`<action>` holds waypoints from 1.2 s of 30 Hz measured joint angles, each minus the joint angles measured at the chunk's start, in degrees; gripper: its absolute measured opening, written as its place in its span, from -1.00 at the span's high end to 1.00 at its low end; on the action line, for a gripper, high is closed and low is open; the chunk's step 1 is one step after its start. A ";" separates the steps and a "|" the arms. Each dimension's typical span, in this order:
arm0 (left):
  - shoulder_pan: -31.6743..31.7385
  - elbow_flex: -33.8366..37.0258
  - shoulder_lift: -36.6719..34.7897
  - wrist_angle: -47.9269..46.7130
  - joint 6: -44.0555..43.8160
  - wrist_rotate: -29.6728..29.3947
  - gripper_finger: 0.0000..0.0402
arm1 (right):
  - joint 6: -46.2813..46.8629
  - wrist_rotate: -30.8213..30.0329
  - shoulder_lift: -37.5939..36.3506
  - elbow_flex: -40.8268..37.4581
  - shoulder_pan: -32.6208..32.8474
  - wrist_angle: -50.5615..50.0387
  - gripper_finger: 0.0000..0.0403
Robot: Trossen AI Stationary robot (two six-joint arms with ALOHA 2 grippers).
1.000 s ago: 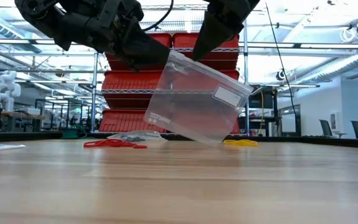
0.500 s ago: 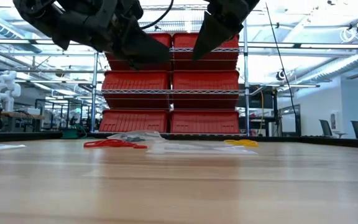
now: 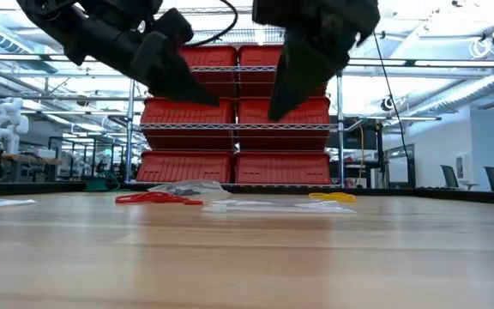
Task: Sort rubber bands
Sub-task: Open the bottom right transparent zip bag
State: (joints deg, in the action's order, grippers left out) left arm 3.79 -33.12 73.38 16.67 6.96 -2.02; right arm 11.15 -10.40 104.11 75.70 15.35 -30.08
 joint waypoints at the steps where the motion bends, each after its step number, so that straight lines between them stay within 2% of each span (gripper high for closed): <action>1: 0.30 0.32 -0.43 -0.33 0.17 0.00 0.97 | 0.18 0.23 1.06 0.00 0.23 0.52 0.84; 5: 1.60 3.02 -1.60 -0.24 1.85 0.47 0.98 | 1.01 -0.17 5.23 -0.02 0.30 2.99 0.84; 11: 5.00 6.77 -1.57 1.75 2.39 4.24 0.98 | 0.89 -1.72 9.79 -0.03 -0.56 6.47 0.80; 19: 6.38 7.26 -1.57 1.91 2.35 5.20 0.97 | 1.61 -3.23 13.67 -0.02 -1.43 9.10 0.48; 23: 6.25 7.26 -1.57 2.27 0.91 5.22 0.92 | 1.73 -5.70 13.89 0.00 -1.35 9.68 0.42; 26: 6.25 7.26 -1.57 2.25 0.88 5.22 0.91 | 1.71 -7.29 13.96 0.00 -1.67 9.79 0.52; 32: 6.25 7.26 -1.57 2.57 0.90 5.22 0.90 | 0.96 -9.75 13.99 -0.02 -2.43 9.52 0.95; 36: 6.25 7.26 -1.57 3.57 0.92 5.22 0.90 | 0.18 -10.37 13.99 -0.07 -2.44 9.46 0.98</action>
State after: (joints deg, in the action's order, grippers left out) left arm 10.04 -25.87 71.81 20.24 7.88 3.20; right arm 11.33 -20.77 118.10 75.64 12.91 -20.62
